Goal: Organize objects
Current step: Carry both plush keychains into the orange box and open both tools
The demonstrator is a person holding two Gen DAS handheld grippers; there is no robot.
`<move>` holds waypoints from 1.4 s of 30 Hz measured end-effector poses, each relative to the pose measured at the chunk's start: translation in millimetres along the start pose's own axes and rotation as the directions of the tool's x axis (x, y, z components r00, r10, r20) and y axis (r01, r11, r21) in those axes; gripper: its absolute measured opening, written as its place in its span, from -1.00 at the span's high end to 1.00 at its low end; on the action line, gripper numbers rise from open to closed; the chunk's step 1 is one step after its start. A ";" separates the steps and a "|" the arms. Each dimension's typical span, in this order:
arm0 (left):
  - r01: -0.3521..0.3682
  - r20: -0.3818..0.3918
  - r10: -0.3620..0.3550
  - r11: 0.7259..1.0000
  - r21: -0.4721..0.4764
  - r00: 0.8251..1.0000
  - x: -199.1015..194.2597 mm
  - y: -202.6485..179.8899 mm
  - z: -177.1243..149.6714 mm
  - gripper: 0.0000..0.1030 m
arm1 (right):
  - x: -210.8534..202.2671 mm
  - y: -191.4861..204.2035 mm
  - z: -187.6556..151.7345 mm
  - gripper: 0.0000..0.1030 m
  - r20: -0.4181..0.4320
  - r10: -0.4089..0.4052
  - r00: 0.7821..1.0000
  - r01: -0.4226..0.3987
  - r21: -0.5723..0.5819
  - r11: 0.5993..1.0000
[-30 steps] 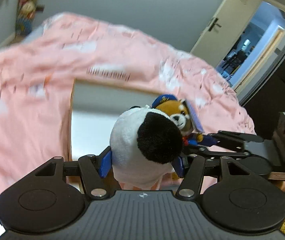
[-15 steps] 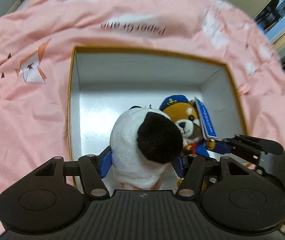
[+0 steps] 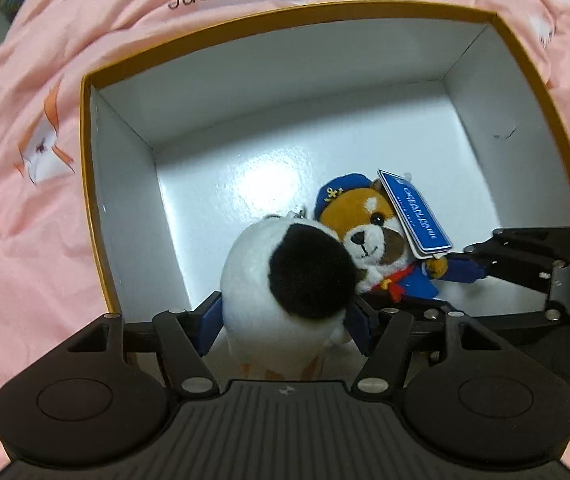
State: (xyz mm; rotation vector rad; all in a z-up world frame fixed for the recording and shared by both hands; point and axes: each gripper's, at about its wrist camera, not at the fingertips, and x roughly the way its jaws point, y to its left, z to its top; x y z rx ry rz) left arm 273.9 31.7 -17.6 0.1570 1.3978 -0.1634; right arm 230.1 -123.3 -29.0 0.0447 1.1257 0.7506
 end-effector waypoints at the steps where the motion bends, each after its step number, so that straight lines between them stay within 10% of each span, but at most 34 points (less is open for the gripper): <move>1: -0.009 0.006 0.009 1.000 0.013 1.000 0.1 -1.1 -1.6 -0.40 | 0.4 2.2 -0.3 0.24 0.002 -0.006 1.000 0.006 -0.010 1.000; 8: 0.052 0.112 -0.054 0.999 0.015 0.992 -21.1 11.4 -17.7 -0.37 | 2.4 6.0 3.4 0.16 -0.007 -0.019 1.000 0.019 0.004 1.000; 15: 0.096 0.305 -0.118 0.992 0.086 0.945 -50.0 9.9 -25.0 -0.20 | -8.0 12.2 7.4 -0.14 0.014 -0.077 0.997 0.077 -0.025 0.997; 30: -0.207 0.268 0.158 0.964 0.166 0.950 -30.8 6.8 -24.4 0.54 | 10.1 17.1 10.4 0.31 -0.048 0.040 0.998 -0.041 -0.026 0.999; 42: -0.177 0.283 0.124 0.969 0.174 0.951 -19.1 5.8 -28.8 0.57 | 35.2 38.6 10.0 0.33 -0.124 -0.041 0.991 0.036 -0.042 0.998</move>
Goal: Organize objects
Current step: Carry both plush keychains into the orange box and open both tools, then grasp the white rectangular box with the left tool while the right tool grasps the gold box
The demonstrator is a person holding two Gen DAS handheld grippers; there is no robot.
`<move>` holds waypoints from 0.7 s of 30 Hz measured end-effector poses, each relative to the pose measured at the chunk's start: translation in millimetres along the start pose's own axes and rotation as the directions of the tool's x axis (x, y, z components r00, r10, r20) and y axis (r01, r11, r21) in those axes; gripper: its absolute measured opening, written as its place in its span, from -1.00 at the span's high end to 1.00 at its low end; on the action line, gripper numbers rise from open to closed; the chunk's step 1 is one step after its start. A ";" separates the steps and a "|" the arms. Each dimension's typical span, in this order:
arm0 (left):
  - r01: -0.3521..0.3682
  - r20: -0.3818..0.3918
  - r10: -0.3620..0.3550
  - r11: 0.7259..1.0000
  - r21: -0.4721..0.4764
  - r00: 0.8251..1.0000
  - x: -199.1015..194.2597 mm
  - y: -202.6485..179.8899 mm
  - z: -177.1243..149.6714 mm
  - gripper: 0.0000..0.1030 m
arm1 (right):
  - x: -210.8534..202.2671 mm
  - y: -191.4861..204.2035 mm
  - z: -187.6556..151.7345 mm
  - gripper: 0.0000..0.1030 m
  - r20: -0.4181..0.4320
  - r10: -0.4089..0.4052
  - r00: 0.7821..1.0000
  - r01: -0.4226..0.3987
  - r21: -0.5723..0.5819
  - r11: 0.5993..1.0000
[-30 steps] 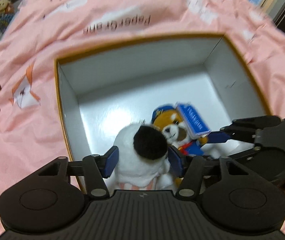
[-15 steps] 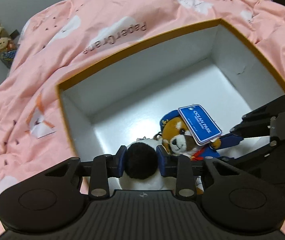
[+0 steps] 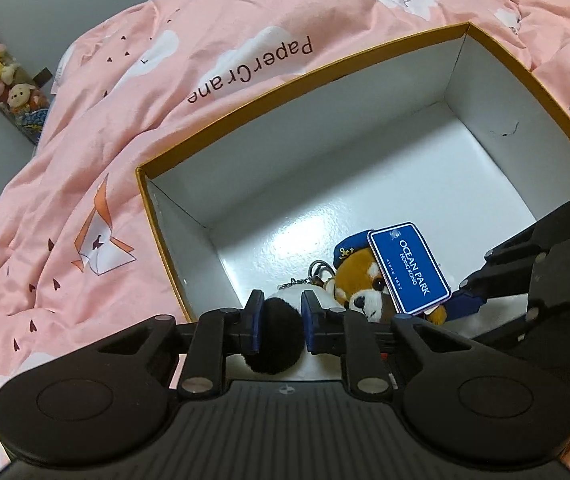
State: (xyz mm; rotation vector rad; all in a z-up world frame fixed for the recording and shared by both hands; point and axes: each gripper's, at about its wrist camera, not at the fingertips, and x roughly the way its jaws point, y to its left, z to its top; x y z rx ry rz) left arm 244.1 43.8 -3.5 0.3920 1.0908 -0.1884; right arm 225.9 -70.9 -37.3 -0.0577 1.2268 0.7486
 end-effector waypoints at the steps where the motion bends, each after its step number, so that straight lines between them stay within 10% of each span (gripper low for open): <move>1: -0.001 0.007 0.002 1.000 -0.010 1.000 -0.7 1.0 -0.4 0.55 | -0.7 3.2 -0.1 0.32 0.006 -0.013 1.000 0.013 -0.015 1.000; 14: 0.097 0.238 -0.027 0.953 -0.286 0.971 -78.0 12.5 -35.5 0.50 | -64.8 22.9 -18.3 -0.16 0.196 -0.125 0.973 0.143 -0.083 0.986; 21: 0.218 0.342 -0.081 0.897 -0.384 0.936 -126.7 -2.6 -81.5 0.46 | -138.3 19.3 -65.4 -0.16 0.340 -0.015 0.940 0.052 -0.100 0.994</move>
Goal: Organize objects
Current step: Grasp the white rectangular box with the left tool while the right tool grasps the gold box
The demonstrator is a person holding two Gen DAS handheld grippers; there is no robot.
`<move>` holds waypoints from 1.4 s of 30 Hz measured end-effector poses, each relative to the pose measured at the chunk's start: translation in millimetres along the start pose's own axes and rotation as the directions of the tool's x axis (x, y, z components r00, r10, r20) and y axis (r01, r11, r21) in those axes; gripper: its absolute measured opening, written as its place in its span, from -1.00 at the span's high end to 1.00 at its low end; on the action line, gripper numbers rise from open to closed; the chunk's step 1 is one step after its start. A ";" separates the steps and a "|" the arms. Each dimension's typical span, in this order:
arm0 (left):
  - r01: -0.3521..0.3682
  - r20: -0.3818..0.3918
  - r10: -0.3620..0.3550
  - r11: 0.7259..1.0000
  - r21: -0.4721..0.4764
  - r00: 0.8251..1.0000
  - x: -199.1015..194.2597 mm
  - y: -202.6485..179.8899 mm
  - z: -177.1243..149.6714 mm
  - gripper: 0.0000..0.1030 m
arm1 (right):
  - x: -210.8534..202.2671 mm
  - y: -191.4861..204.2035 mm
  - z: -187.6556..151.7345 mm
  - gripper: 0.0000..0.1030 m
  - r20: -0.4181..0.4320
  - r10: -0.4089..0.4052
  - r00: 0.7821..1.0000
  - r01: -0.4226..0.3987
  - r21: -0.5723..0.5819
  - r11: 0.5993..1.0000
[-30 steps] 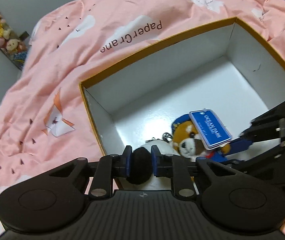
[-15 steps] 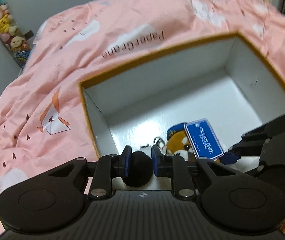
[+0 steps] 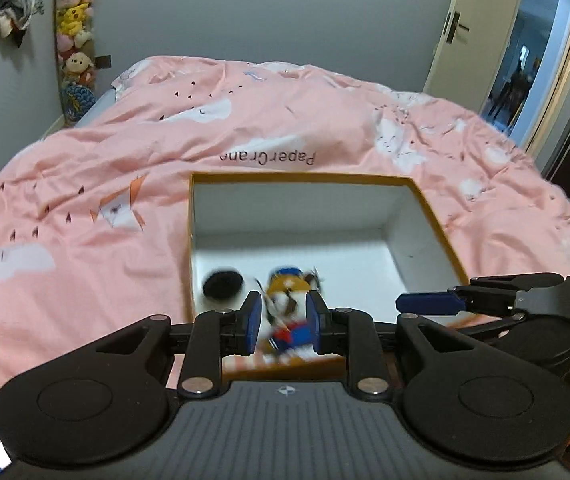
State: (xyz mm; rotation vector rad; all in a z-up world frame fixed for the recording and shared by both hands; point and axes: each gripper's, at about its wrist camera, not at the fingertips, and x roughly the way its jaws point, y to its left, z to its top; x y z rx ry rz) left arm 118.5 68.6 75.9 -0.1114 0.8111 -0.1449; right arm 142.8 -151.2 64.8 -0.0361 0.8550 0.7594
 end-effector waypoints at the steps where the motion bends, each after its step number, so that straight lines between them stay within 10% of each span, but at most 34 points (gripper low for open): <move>1: 0.000 -0.008 -0.001 1.000 -0.017 1.000 -3.5 -0.2 -6.9 0.45 | -7.4 3.5 -4.5 -0.16 0.007 0.014 1.000 -0.015 0.006 1.000; 12: -0.131 -0.318 0.059 0.969 -0.211 0.946 33.9 32.3 -78.7 0.14 | 19.3 26.8 -71.2 -0.13 -0.171 0.049 0.984 -0.043 0.038 0.998; 31: -0.139 -0.354 0.019 0.938 -0.317 0.935 73.3 55.0 -121.6 -0.26 | 69.7 36.1 -35.0 -0.41 -0.184 0.155 0.971 -0.127 0.154 0.980; 42: -0.086 -0.351 -0.056 0.922 -0.377 0.935 68.4 65.4 -126.6 0.03 | 115.8 38.2 -28.4 -0.08 -0.285 0.167 0.944 -0.106 0.217 0.970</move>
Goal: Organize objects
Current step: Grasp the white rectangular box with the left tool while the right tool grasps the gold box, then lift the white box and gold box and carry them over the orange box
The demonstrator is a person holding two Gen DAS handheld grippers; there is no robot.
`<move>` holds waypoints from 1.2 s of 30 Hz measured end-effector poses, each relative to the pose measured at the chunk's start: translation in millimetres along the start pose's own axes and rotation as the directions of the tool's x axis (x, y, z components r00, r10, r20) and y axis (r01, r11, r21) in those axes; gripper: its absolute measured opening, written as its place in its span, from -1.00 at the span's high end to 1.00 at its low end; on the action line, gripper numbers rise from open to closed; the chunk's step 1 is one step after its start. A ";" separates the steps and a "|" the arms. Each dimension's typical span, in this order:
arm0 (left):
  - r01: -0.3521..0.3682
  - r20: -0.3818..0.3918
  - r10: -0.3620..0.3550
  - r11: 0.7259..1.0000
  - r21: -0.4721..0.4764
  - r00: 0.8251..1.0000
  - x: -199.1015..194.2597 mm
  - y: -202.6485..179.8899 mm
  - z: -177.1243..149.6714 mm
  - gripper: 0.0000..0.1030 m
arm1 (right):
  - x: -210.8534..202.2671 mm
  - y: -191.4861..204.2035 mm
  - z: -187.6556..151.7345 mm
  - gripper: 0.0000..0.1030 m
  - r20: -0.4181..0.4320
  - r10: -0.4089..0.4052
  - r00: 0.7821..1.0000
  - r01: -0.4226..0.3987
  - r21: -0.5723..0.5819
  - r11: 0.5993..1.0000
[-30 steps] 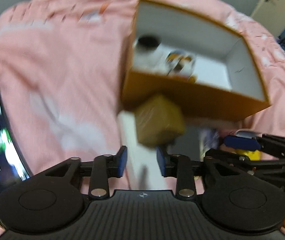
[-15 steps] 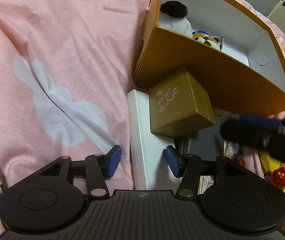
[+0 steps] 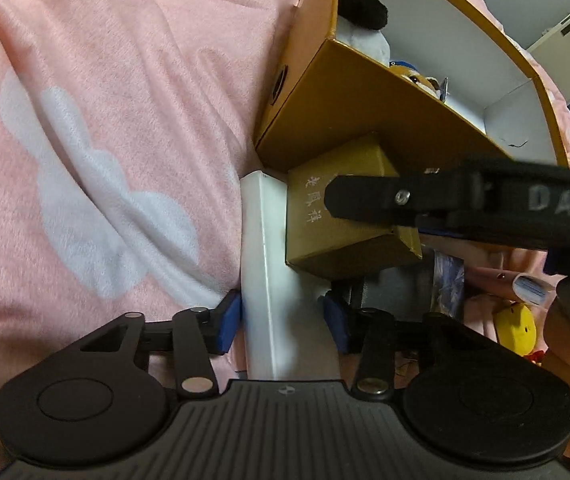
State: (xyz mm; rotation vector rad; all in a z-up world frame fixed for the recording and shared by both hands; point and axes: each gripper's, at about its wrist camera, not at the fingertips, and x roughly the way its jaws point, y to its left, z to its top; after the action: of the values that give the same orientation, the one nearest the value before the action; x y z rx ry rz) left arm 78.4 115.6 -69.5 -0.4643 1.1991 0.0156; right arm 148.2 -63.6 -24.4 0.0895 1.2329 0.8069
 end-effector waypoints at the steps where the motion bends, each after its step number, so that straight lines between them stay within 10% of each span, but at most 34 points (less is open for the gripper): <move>1: -0.001 0.002 0.001 1.000 -0.002 1.000 -1.1 0.0 0.1 0.05 | -0.5 -0.2 -1.2 -0.03 0.000 -0.003 1.000 0.003 -0.004 1.000; 14: -0.009 0.021 0.010 1.000 -0.030 1.000 1.1 -3.4 -6.1 -0.03 | -43.0 1.6 -24.6 0.01 0.081 -0.009 0.997 0.014 -0.065 0.998; 25: -0.038 0.110 0.037 0.999 0.008 0.993 -32.6 -17.2 -31.4 0.37 | -82.2 -19.3 -52.4 0.07 0.151 -0.097 0.984 0.107 -0.053 0.993; 36: 0.005 0.186 -0.018 0.998 0.068 0.982 -85.1 -44.2 -23.3 0.40 | -68.3 -49.4 -90.2 0.09 -0.080 -0.204 0.976 0.201 -0.048 0.978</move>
State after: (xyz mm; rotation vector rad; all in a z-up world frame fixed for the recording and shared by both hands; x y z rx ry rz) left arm 37.0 87.0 15.3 -0.4019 1.0096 0.0086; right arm 88.4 -171.6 -26.0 -0.1022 1.2818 0.6622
